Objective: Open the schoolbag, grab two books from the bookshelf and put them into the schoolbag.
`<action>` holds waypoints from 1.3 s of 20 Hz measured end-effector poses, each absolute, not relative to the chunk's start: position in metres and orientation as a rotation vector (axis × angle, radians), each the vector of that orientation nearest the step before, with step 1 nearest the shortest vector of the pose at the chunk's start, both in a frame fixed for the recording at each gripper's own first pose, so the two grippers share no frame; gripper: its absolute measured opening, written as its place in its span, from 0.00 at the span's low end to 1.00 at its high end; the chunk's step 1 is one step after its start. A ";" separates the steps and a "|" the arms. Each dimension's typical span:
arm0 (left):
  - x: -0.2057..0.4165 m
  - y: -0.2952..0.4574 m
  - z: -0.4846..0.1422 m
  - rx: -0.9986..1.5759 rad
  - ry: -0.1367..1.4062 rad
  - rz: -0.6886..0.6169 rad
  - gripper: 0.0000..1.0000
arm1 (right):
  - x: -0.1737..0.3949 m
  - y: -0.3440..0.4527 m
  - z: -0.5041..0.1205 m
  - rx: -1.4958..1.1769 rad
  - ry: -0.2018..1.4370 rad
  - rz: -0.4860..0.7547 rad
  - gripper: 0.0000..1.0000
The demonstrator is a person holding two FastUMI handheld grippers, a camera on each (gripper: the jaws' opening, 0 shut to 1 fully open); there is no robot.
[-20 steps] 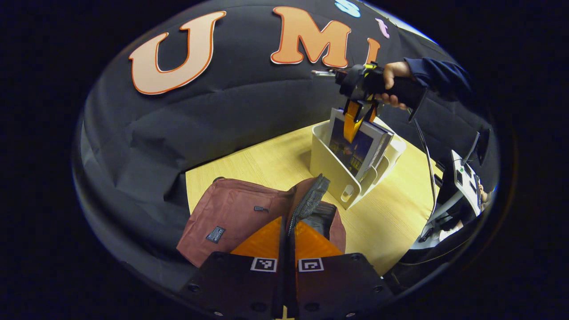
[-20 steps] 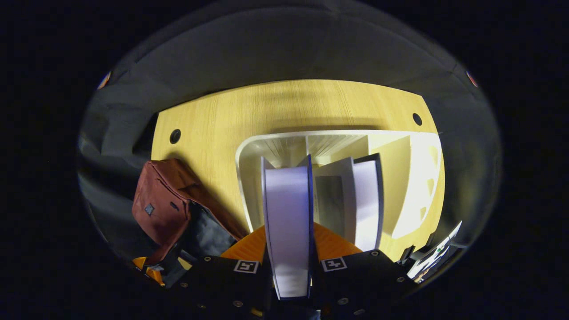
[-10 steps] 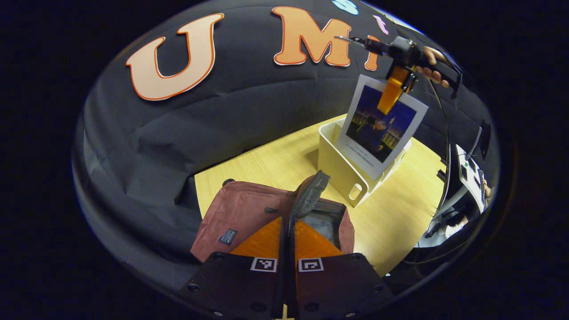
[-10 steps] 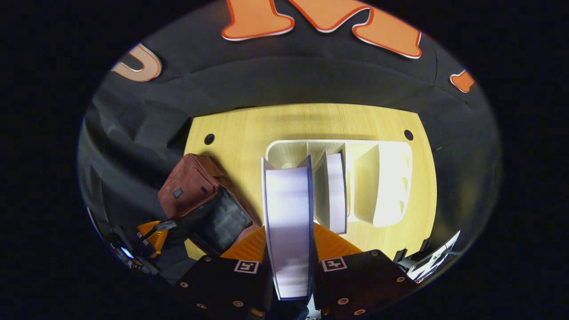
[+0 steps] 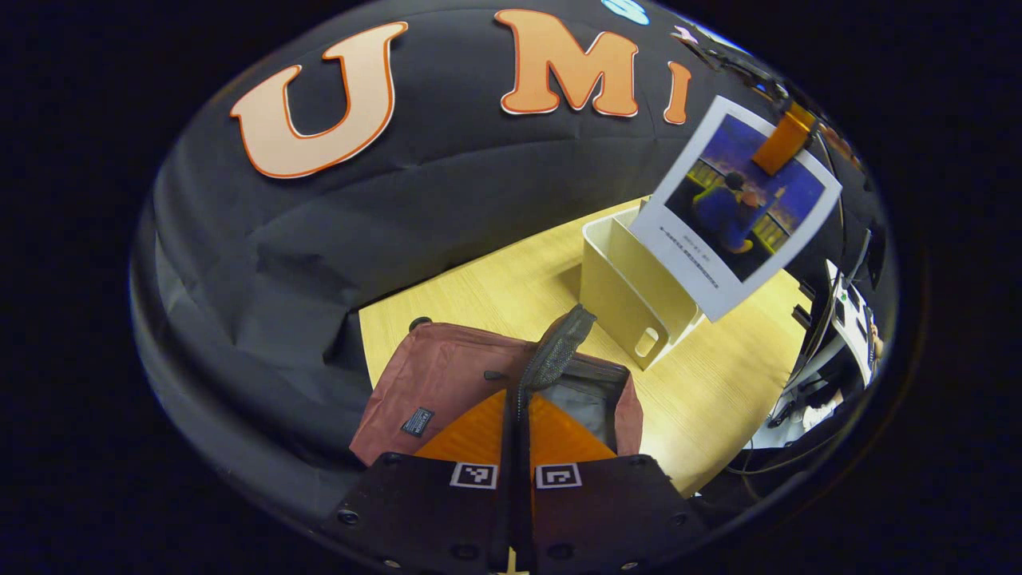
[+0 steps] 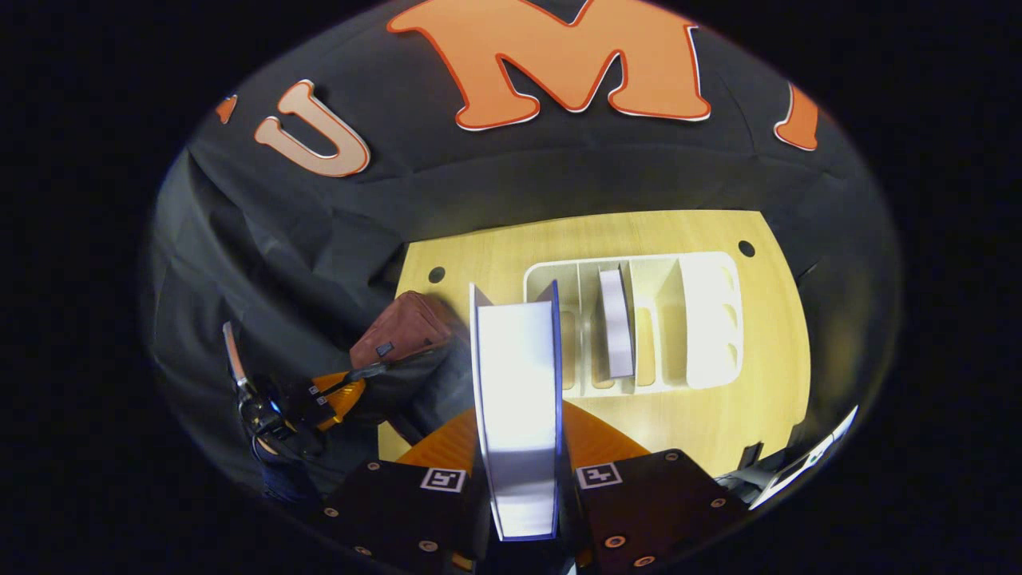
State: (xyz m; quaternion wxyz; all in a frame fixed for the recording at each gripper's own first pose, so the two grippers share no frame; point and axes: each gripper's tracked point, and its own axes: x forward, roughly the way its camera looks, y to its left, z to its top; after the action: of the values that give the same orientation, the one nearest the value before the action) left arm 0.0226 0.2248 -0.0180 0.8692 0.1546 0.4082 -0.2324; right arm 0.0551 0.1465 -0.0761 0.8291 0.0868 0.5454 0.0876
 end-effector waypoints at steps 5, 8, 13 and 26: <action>0.019 0.219 -0.020 0.324 0.867 -0.472 0.04 | 0.012 0.179 -0.122 0.395 1.171 0.241 0.35; 0.018 0.215 -0.020 0.328 0.876 -0.466 0.04 | 0.006 0.194 -0.154 0.502 1.187 0.252 0.34; 0.012 0.214 -0.021 0.304 0.880 -0.455 0.04 | -0.003 0.227 -0.198 0.610 1.170 0.259 0.34; -0.004 0.200 -0.018 0.249 0.876 -0.454 0.04 | 0.007 0.313 -0.277 0.864 1.135 0.316 0.34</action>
State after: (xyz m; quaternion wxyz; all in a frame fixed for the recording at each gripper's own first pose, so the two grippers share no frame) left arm -0.0039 0.2005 -0.0184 0.8733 0.1191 0.4194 -0.2175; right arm 0.0066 0.3128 -0.2768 0.7448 0.3946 0.5185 0.1442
